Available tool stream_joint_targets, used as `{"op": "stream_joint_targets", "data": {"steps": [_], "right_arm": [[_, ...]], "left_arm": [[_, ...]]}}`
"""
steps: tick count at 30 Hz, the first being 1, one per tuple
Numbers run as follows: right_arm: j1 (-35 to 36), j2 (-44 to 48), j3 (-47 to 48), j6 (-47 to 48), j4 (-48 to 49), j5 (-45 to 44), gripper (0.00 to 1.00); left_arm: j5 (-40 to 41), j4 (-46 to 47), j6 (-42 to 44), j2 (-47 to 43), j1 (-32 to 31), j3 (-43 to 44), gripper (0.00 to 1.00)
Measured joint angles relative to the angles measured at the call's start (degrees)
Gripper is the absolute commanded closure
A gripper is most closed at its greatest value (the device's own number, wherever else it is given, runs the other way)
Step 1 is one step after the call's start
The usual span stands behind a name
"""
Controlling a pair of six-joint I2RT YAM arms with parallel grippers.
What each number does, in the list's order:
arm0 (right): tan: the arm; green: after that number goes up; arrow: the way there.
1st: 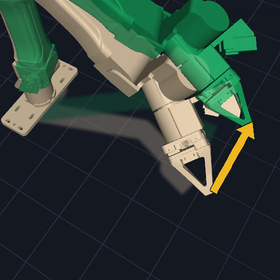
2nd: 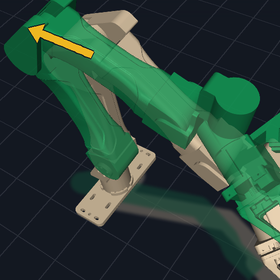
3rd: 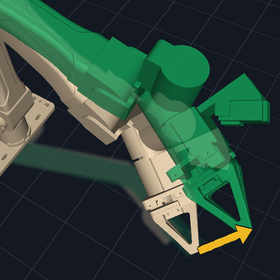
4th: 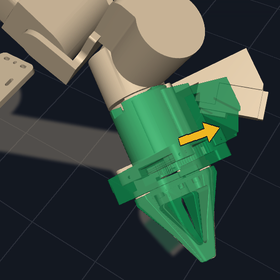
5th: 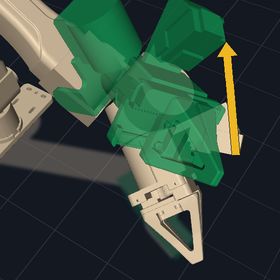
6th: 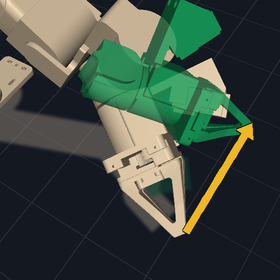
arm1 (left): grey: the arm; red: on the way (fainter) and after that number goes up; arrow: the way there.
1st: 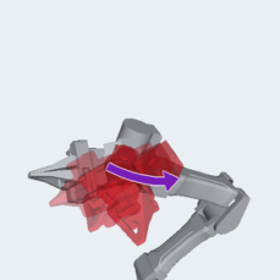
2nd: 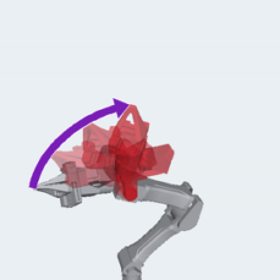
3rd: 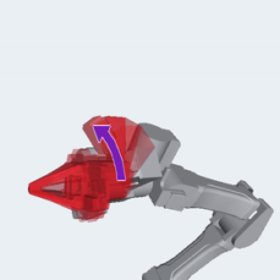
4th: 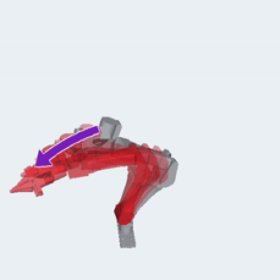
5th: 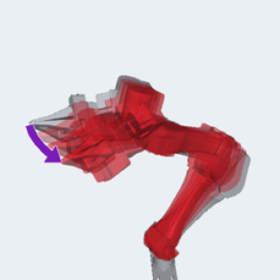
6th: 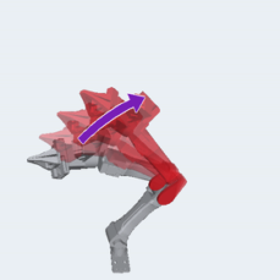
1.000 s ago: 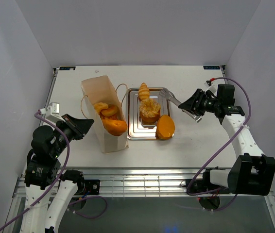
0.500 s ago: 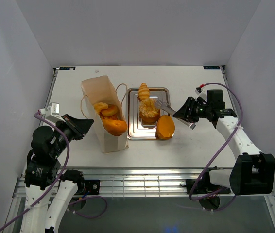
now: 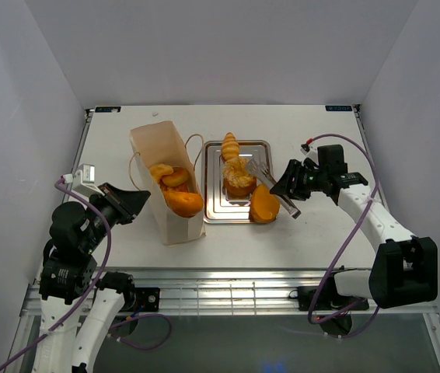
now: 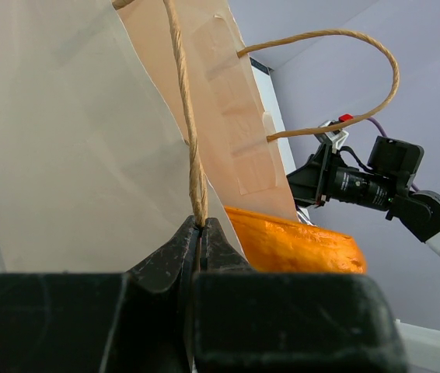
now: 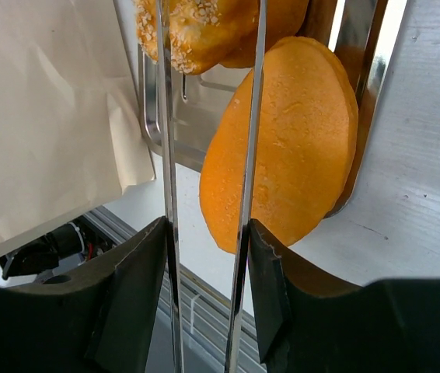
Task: Place the fake bread into the paper bag
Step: Pick up the fake bread from the plate.
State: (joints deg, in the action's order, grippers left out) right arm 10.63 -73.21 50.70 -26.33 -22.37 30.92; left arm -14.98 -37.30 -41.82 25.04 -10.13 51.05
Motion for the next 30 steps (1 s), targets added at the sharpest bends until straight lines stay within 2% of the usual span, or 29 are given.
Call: {"op": "stream_joint_targets", "data": {"steps": [9, 18, 22, 26, 30], "right_arm": [[0.7, -1.1, 0.0, 1.5, -0.3, -3.7, 0.52], [0.7, -1.7, 0.0, 2.0, -0.2, -3.5, 0.54], [0.7, -3.3, 0.0, 1.9, -0.2, -2.2, 0.66], [0.7, -3.5, 0.3, 1.2, 0.0, -1.6, 0.83], [0.3, -3.5, 2.6, -0.1, -0.3, -1.6, 0.91]], "left_arm": [[0.0, 0.0, 0.0, 0.0, 0.0, 0.0, 1.00], [0.0, 0.0, 0.0, 0.0, 0.0, 0.0, 1.00], [0.0, 0.0, 0.0, -0.1, 0.0, 0.0, 1.00], [0.2, -0.3, 0.3, -0.1, 0.0, 0.0, 1.00], [0.4, -0.5, 0.4, -0.1, 0.0, 0.0, 1.00]]}}
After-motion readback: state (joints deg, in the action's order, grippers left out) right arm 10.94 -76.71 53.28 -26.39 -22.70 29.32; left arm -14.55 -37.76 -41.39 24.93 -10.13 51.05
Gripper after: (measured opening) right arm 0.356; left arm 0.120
